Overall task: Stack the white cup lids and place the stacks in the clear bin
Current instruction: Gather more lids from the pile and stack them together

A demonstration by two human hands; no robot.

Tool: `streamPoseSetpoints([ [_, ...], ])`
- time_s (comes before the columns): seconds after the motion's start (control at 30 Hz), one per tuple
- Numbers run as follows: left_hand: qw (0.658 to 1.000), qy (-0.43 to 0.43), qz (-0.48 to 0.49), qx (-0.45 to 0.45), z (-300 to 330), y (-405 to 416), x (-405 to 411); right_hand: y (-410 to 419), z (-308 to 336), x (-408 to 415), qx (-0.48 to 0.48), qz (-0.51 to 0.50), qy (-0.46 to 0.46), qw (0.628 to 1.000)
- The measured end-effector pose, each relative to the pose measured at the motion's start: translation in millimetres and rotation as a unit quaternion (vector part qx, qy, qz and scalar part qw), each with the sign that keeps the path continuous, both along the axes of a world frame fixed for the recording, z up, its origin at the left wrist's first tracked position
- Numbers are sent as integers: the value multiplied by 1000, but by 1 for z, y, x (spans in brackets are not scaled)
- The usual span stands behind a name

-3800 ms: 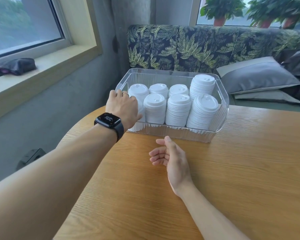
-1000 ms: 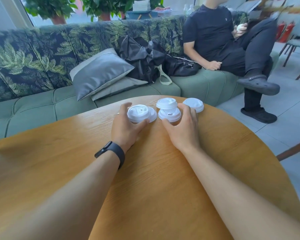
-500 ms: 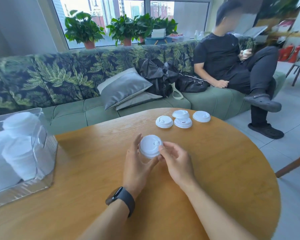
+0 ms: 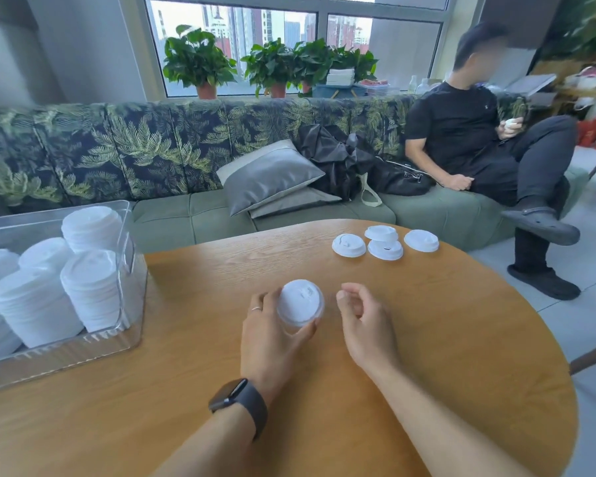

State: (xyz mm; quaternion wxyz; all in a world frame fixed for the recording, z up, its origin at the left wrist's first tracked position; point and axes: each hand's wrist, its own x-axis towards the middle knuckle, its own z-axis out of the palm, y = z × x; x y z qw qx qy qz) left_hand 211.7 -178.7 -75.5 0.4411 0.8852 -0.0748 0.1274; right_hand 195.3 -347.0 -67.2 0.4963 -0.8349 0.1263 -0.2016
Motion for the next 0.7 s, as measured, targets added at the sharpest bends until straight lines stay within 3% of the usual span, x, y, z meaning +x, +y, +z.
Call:
streamPoseSetpoints([
  [0.17, 999, 11, -6, 43, 2, 16, 41, -16, 0, 52, -65, -110, 23, 992],
  [0.5, 996, -6, -68, 61, -2, 6, 89, -37, -2, 144, -124, -88, 67, 986],
  [0.7, 998, -2, -68, 8, 3, 1, 95, -40, -4, 170, -138, -105, 76, 982],
])
